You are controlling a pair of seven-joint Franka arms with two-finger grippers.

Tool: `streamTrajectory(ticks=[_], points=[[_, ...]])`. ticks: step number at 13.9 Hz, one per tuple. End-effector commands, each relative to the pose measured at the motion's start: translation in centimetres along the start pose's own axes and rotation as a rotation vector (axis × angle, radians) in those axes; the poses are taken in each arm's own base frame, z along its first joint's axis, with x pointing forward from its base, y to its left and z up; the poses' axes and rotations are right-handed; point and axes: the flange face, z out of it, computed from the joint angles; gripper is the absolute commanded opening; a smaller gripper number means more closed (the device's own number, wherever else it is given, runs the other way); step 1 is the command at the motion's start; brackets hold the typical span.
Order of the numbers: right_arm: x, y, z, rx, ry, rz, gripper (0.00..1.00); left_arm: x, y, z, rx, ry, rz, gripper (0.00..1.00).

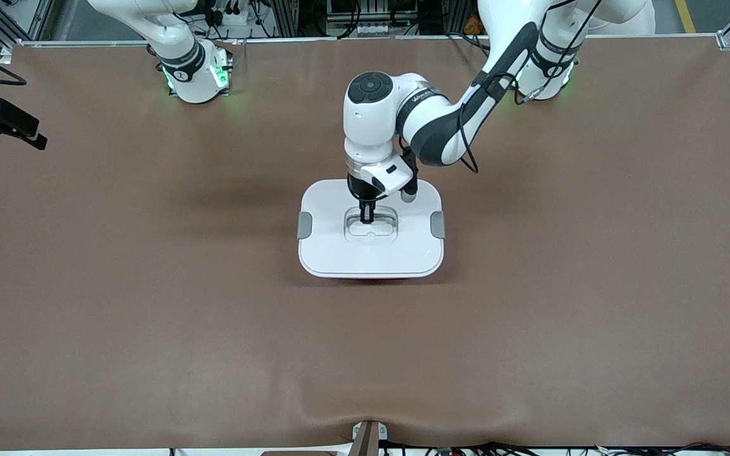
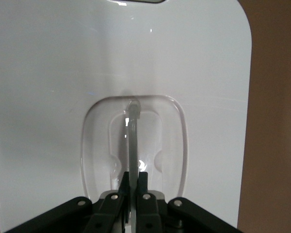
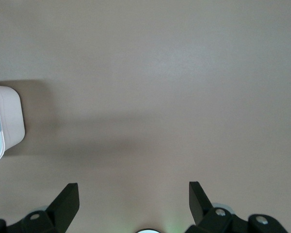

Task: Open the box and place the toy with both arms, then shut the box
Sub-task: 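Lower the lid onto the box base and press it down with the left gripper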

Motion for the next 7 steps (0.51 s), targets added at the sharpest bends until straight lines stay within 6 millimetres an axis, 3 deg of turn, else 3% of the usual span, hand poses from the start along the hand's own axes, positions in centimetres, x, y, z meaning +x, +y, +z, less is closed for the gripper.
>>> streamTrajectory(ticks=[1, 7], points=[[-0.28, -0.11, -0.5, -0.016, 0.004, 0.015, 1.0, 0.02, 0.02, -0.3, -0.026, -0.003, -0.004, 0.0], [-0.23, -0.29, -0.42, -0.015, 0.003, 0.01, 1.0, -0.09, 0.01, -0.34, -0.027, -0.004, -0.003, 0.0]])
